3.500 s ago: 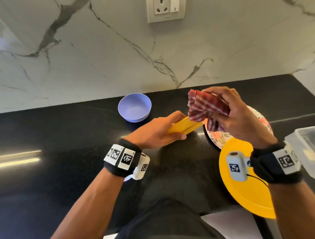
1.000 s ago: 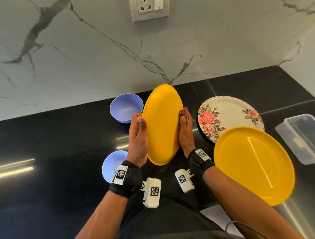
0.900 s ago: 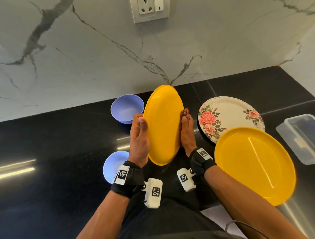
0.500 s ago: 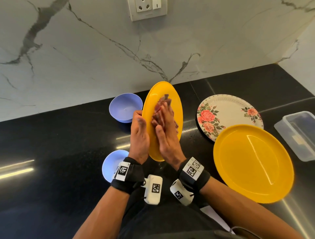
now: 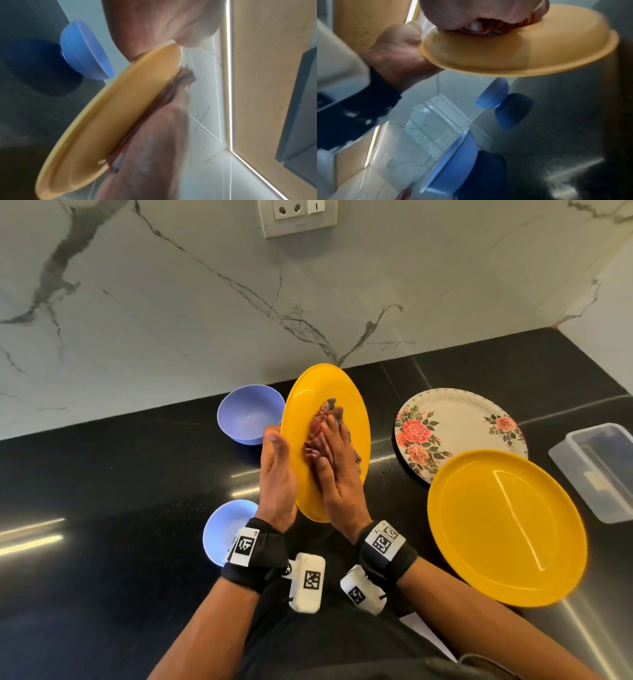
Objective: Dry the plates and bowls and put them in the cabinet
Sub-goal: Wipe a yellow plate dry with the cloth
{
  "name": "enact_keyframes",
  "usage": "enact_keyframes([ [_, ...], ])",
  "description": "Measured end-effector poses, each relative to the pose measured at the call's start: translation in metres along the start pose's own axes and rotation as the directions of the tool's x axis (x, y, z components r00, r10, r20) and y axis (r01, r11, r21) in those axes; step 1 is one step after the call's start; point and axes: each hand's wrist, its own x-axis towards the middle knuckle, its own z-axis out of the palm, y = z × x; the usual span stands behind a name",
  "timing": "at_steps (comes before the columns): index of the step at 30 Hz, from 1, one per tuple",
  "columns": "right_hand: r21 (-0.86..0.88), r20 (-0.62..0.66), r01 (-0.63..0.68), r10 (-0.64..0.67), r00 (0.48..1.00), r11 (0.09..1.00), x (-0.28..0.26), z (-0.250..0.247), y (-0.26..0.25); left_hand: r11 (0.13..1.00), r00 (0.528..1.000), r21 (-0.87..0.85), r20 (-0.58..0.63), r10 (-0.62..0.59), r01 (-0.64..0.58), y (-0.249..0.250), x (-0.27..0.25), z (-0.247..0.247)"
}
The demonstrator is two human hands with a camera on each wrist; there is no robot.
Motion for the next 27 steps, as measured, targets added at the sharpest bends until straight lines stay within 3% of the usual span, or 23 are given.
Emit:
enact_keyframes([
  [2, 0.062, -0.05, -0.142, 0.146, 0.988, 0.988, 0.003, -0.004, 0.018, 0.999, 1.0, -0.035, -0.002, -0.014, 0.014, -0.001, 0.001, -0.001],
  [7, 0.13, -0.057, -0.439, 0.449, 0.892, 0.889, 0.012, -0.02, 0.06, 1.0, 1.0, 0.003, 0.025, 0.015, -0.015, -0.001, 0.004, 0.001],
  [14, 0.222, -0.047, -0.533, 0.554, 0.831, 0.817, 0.02, -0.027, 0.05, 1.0, 1.0, 0.007, 0.005, -0.01, 0.01, -0.002, 0.003, 0.004],
  [17, 0.191, -0.006, -0.467, 0.477, 0.879, 0.863, 0.008, -0.019, 0.037, 0.999, 0.999, -0.018, 0.01, -0.033, 0.033, 0.001, 0.003, 0.008],
  [22, 0.111, 0.113, -0.185, 0.172, 0.978, 0.977, -0.015, -0.01, -0.005, 0.992, 0.992, 0.0, -0.009, -0.124, 0.124, 0.011, 0.001, 0.013],
  [25, -0.004, 0.183, 0.074, -0.072, 0.98, 0.997, -0.019, -0.01, -0.017, 0.985, 0.985, -0.015, -0.016, -0.172, 0.172, 0.012, 0.001, 0.011],
  [27, -0.066, 0.213, 0.14, -0.124, 0.969, 0.988, -0.021, -0.008, -0.021, 0.981, 0.982, -0.051, -0.013, -0.186, 0.186, 0.013, 0.0, 0.011],
])
